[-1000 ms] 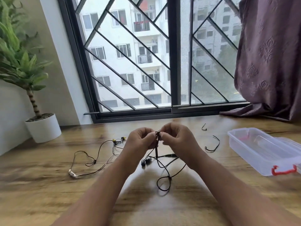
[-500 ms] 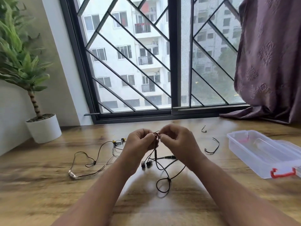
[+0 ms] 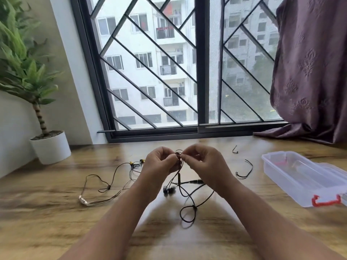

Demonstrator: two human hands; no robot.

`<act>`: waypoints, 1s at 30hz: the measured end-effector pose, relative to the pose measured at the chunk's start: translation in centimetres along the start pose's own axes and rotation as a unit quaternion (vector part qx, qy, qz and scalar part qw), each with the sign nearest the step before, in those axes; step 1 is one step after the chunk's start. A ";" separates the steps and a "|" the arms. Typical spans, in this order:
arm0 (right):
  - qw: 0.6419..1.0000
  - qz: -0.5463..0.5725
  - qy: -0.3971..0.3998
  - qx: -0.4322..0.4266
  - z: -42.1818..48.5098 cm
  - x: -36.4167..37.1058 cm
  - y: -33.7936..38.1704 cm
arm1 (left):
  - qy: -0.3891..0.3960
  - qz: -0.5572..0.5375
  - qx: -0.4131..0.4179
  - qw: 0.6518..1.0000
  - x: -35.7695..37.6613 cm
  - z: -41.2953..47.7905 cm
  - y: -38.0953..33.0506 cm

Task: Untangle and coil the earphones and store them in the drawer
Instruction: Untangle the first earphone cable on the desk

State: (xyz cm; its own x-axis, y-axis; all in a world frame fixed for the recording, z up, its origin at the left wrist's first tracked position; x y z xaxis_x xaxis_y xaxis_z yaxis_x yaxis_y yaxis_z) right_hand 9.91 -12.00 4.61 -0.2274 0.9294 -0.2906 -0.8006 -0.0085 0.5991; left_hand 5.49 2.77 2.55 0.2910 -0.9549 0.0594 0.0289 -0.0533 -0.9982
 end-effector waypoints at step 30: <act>0.948 0.278 -0.009 0.153 -0.8 0.9 -0.7 | 0.066 -0.040 -0.035 0.996 1.0 0.0 0.8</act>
State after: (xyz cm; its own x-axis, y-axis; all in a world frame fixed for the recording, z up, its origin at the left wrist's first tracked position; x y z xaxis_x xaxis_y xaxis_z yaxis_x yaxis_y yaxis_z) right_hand 9.80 -11.42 3.34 -0.5557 0.8187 0.1447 -0.3601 -0.3939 0.8457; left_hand 5.79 1.78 1.82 0.1623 -0.9765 0.1415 -0.0216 -0.1469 -0.9889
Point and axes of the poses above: each hand's wrist, its own z-axis towards the middle knuckle, its own x-axis out of the palm, y = z × x, the point moved 9 cm from there along z, towards the middle knuckle, and after that the axes turned 15 degrees about -x, right-handed, at the moved point
